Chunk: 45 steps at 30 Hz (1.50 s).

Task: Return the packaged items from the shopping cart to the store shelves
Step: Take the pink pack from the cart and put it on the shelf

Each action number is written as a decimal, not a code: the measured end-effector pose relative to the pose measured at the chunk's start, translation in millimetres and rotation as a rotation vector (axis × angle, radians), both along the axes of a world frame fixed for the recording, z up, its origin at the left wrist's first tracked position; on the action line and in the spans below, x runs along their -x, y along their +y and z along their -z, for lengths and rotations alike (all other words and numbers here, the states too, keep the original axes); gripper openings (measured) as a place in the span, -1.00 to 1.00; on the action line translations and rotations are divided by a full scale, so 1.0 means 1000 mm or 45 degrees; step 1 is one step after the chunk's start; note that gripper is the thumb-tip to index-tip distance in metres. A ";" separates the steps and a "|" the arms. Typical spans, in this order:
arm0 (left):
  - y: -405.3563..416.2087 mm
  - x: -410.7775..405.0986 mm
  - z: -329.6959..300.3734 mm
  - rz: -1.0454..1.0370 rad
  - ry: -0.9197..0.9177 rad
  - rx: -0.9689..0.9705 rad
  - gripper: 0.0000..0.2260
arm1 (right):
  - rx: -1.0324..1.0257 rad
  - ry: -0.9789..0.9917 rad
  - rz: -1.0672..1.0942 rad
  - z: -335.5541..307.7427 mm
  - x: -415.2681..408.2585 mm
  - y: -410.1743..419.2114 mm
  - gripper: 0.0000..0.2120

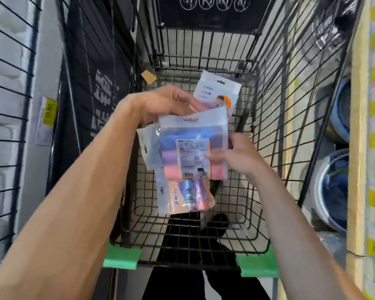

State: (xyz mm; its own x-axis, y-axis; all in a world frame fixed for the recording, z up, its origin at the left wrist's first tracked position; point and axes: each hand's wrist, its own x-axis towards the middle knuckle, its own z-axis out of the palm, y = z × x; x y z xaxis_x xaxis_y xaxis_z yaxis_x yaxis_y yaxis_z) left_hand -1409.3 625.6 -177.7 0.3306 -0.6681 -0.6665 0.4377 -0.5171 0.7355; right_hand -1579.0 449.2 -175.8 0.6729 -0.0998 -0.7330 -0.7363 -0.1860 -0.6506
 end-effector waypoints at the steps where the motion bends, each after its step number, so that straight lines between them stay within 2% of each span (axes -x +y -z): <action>1: -0.001 -0.005 0.001 -0.091 -0.036 -0.050 -0.90 | 0.009 0.009 0.134 0.005 0.003 0.001 -0.75; 4: -0.002 -0.018 0.009 -0.572 -0.178 -0.206 -0.85 | 0.159 0.007 0.576 0.016 0.008 0.003 -0.71; 5: -0.004 -0.020 0.010 -0.602 -0.208 -0.247 -0.83 | 0.270 0.002 0.674 0.017 0.007 0.004 -0.67; 7: -0.011 -0.014 0.012 -0.402 -0.107 -0.227 -0.69 | 0.511 -0.055 0.769 0.013 0.001 0.008 -0.64; 10: -0.040 0.008 0.014 -0.059 0.030 -0.132 -0.43 | 0.659 -0.237 0.729 0.009 -0.022 0.013 -0.69; 12: -0.061 0.026 0.017 -0.155 -0.017 -0.079 -0.31 | 0.658 -0.360 0.595 0.008 -0.035 0.019 -0.66; 14: -0.075 0.036 0.031 -0.388 -0.032 -0.026 -0.25 | 0.685 -0.426 0.458 0.017 -0.045 0.018 -0.58; 15: -0.078 0.037 0.039 -0.507 -0.087 -0.027 -0.28 | 0.676 -0.444 0.401 0.022 -0.049 0.015 -0.56; 17: -0.074 0.030 0.058 -0.694 -0.218 -0.049 -0.49 | 0.559 -0.482 0.293 0.035 -0.054 0.005 -0.57; 19: -0.064 0.018 0.070 -0.783 -0.218 -0.052 -0.62 | 0.434 -0.447 0.268 0.043 -0.057 -0.007 -0.61; 21: -0.056 0.004 0.070 -0.718 -0.157 -0.047 -0.65 | 0.464 -0.386 0.429 0.051 -0.061 -0.023 -0.65; 23: -0.049 -0.010 0.069 -0.633 -0.032 -0.004 -0.62 | 0.474 -0.316 0.606 0.054 -0.069 -0.037 -0.57; 25: -0.046 -0.022 0.068 -0.576 0.085 0.022 -0.54 | 0.263 -0.213 0.656 0.053 -0.076 -0.048 -0.56; 28: -0.050 -0.034 0.072 -0.485 0.117 0.016 -0.54 | -0.096 -0.078 0.722 0.053 -0.079 -0.056 -0.70; 31: -0.060 -0.038 0.086 -0.439 0.069 -0.091 -0.72 | -0.057 0.005 0.823 0.062 -0.075 -0.057 -0.82; 33: -0.066 -0.038 0.104 -0.639 -0.056 -0.298 -0.86 | -0.005 0.061 0.987 0.072 -0.071 -0.056 -0.83; 35: -0.065 -0.043 0.125 -0.753 -0.269 -0.591 -0.86 | 0.041 0.108 1.103 0.083 -0.070 -0.057 -0.81; 37: -0.063 -0.043 0.140 -0.663 -0.246 -0.751 -0.75 | 0.044 0.144 1.146 0.095 -0.071 -0.058 -0.79; 38: -0.063 -0.044 0.148 -0.629 -0.174 -0.769 -0.73 | 0.034 0.162 1.147 0.099 -0.072 -0.058 -0.78; 41: -0.071 -0.044 0.158 -0.606 -0.155 -0.776 -0.94 | 0.019 0.201 1.127 0.109 -0.081 -0.059 -0.64; 42: -0.075 -0.045 0.156 -0.576 -0.177 -0.782 -0.89 | 0.025 0.221 1.137 0.115 -0.085 -0.061 -0.64; 44: -0.080 -0.044 0.153 -0.462 -0.200 -0.811 -0.96 | -0.007 0.239 1.167 0.123 -0.092 -0.064 -0.63; 45: -0.082 -0.042 0.154 -0.418 -0.235 -0.834 -0.85 | -0.039 0.241 1.166 0.126 -0.097 -0.064 -0.56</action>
